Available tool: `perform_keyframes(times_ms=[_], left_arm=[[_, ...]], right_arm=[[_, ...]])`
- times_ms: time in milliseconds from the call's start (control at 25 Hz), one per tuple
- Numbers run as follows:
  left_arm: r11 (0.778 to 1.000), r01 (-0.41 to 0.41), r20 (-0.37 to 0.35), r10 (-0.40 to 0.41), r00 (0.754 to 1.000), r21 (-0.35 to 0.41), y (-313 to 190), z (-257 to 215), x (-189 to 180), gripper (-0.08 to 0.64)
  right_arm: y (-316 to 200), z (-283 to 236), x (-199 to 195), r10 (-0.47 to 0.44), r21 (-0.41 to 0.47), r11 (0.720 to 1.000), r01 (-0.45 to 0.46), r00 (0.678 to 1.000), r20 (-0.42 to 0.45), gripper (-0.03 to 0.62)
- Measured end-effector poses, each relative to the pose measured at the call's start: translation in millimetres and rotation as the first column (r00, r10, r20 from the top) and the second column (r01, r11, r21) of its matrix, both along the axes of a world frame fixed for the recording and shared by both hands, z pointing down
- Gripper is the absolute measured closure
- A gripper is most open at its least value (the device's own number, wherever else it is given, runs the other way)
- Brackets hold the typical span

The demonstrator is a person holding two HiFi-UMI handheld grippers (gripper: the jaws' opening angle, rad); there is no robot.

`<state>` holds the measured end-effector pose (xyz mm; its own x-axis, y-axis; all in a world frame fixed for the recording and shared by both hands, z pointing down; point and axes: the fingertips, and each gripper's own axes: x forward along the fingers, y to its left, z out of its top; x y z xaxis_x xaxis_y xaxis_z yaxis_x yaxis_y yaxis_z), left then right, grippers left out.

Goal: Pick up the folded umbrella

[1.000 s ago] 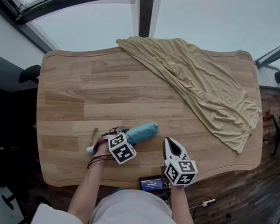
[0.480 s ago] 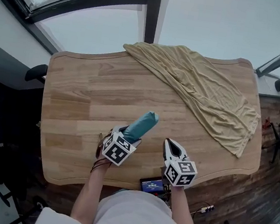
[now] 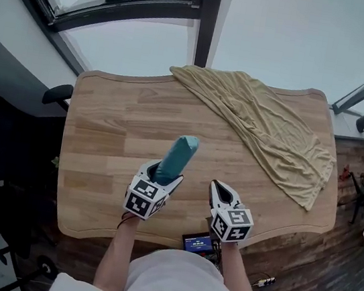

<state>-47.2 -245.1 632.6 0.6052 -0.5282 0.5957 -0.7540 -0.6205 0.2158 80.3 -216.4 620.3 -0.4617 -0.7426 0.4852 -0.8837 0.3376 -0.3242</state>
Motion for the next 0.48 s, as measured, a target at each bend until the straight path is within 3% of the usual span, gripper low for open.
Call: perform_keyframes(times_ms=[480], left_arm=[[0.989,0.119,-0.151,-0.104,0.983,0.090,20.5,-37.9,-27.2,0.245]], right_arm=[[11.0,-32.1,-19.6,-0.024,0.077,0.997,0.025,1.000,-0.020,0.583]])
